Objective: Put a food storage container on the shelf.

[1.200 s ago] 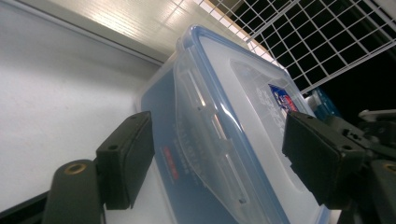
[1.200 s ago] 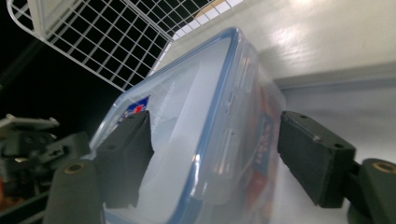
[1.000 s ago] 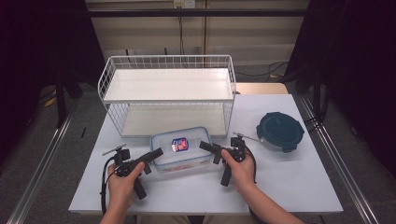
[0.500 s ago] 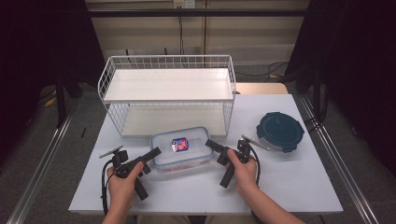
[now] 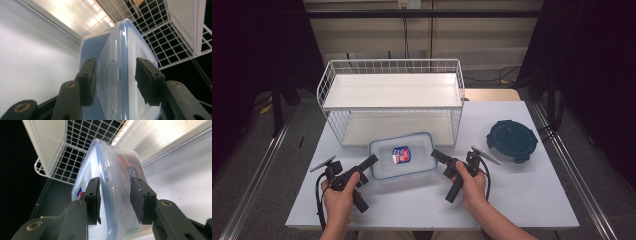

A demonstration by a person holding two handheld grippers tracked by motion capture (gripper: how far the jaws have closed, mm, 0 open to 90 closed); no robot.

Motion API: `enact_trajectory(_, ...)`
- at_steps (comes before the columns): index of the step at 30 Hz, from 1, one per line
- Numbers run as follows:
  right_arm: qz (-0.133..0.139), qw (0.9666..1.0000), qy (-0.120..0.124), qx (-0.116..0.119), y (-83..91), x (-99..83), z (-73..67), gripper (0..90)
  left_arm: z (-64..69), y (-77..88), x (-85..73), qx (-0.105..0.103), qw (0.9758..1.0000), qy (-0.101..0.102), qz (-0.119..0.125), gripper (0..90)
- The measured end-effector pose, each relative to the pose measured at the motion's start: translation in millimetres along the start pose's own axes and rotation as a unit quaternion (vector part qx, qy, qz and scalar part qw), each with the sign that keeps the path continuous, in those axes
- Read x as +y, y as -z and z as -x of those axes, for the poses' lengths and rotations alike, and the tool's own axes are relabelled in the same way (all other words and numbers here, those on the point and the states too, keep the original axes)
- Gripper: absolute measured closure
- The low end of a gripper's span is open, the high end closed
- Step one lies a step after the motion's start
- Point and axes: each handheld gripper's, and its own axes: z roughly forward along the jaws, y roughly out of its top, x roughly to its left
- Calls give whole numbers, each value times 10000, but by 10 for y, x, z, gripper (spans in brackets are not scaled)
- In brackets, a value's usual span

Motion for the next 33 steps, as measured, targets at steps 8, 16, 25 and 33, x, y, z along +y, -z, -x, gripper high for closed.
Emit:
enact_trajectory(8, -339, 9992, 1, -197, 55, -50, -54, 609, -75, -55, 51, 14, 9998, 36, -188, 517)
enact_trajectory(16, -271, 9995, -46, -180, 23, -26, 5, 471, -132, -158, 41, 48, 9994, 224, -272, 501)
enact_trajectory(25, -68, 9991, -349, -229, -73, -3, 97, 560, -119, -114, -44, 82, 9994, 316, -101, 489)
enact_trajectory(33, 244, 9982, -535, -92, 8, -53, -19, 596, -19, -26, -13, -102, 9992, 344, 184, 545)
